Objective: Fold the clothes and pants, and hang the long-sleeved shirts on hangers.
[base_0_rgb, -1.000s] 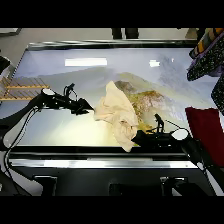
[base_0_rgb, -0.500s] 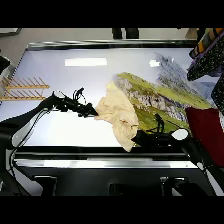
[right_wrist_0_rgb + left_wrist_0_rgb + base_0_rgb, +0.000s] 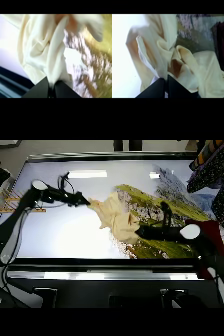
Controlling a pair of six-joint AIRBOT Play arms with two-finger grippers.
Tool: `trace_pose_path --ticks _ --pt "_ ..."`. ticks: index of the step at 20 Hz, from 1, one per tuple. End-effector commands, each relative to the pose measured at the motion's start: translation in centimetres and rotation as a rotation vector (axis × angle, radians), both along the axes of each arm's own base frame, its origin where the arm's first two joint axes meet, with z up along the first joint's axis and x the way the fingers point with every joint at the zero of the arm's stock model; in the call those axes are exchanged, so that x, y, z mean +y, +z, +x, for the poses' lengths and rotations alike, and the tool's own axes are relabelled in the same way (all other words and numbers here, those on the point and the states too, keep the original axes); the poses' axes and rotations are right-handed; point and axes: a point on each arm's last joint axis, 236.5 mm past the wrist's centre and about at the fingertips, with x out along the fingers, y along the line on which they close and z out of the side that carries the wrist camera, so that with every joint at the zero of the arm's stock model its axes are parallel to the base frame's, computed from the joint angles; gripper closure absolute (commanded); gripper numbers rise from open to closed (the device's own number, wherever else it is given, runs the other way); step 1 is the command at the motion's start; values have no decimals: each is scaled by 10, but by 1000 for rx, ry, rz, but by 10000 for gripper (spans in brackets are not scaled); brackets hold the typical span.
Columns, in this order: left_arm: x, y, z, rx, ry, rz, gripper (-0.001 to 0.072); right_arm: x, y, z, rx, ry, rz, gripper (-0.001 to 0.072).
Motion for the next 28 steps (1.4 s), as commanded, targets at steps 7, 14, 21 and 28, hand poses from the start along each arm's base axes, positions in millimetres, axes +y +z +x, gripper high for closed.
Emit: trace_pose_path --ticks 7,14,21,28 --pt "114 311 -71 -616 426 212 692 -54 306 1 -727 -21 -282 684" --pt "153 370 -197 -696 613 279 692 -78 383 -85 -884 -169 -186 684" --pt "152 261 -137 -393 542 368 692 -73 312 11 -575 -254 -158 683" --pt "113 -7 -36 152 347 486 691 -4 61 159 76 -168 -60 683"
